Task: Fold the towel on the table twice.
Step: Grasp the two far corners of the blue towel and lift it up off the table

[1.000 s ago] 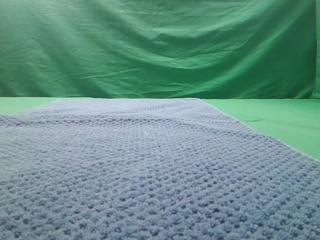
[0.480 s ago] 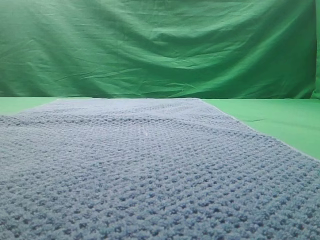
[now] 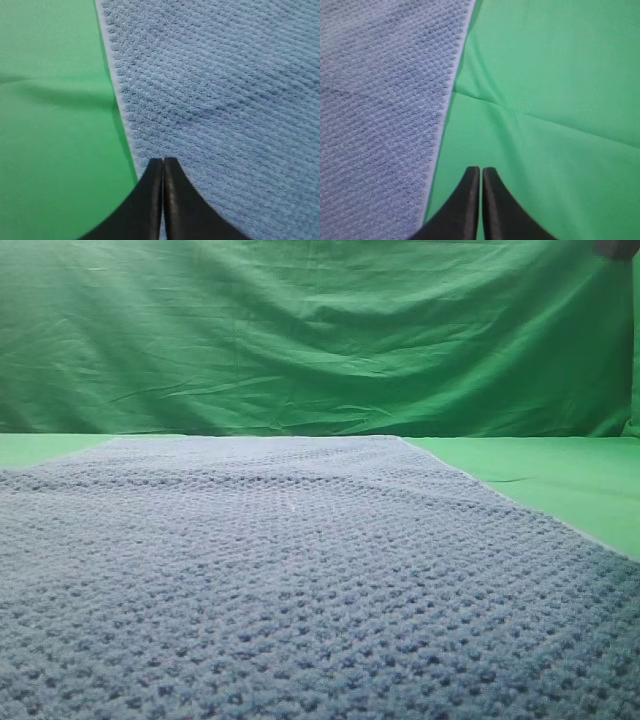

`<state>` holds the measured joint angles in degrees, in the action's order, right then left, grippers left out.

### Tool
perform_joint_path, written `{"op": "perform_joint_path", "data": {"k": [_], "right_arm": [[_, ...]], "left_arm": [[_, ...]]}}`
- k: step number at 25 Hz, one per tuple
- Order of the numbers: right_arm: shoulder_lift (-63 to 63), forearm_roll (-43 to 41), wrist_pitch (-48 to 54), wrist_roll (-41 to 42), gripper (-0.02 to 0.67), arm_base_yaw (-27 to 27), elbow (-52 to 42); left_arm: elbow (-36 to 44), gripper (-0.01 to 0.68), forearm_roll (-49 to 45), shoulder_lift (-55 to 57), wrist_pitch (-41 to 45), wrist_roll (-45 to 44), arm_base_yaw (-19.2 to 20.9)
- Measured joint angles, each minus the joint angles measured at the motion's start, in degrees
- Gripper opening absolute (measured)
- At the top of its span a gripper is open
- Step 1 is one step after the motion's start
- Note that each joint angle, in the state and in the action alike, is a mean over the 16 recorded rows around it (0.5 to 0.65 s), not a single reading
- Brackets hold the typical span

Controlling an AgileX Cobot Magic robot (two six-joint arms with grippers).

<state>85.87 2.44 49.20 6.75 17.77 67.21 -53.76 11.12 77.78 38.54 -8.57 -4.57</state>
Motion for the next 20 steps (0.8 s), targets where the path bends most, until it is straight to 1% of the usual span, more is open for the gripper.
{"op": "perform_joint_path", "data": {"k": [3, 7, 10, 12, 15, 20], "right_arm": [[5.84, 0.34, -0.24, -0.31, 0.0, 0.32, 2.49], [12.7, 1.81, -0.78, 0.68, 0.021, 0.73, 5.71], [17.17, 3.38, -1.28, 2.01, 0.067, 0.97, 8.04], [19.81, 4.64, -1.65, 3.13, 0.119, 1.05, 9.51], [23.16, 6.91, -2.14, 5.14, 0.226, 1.08, 11.44], [27.13, 10.43, -2.46, 8.54, 0.425, 1.08, 13.72]], "left_arm": [[-3.37, 0.0, -2.17, 7.26, 0.6, 0.36, 0.0], [-6.87, 0.0, -4.46, 15.08, 0.44, 1.02, 0.0], [-8.79, 0.006, -5.74, 19.39, -0.08, 1.58, 0.0], [-9.77, 0.028, -6.42, 21.56, -0.49, 1.97, 0.0], [-10.81, 0.101, -7.11, 23.81, -1.12, 3.06, 0.0], [-11.56, 0.296, -7.43, 25.49, -2.06, 5.77, 0.0]]}}
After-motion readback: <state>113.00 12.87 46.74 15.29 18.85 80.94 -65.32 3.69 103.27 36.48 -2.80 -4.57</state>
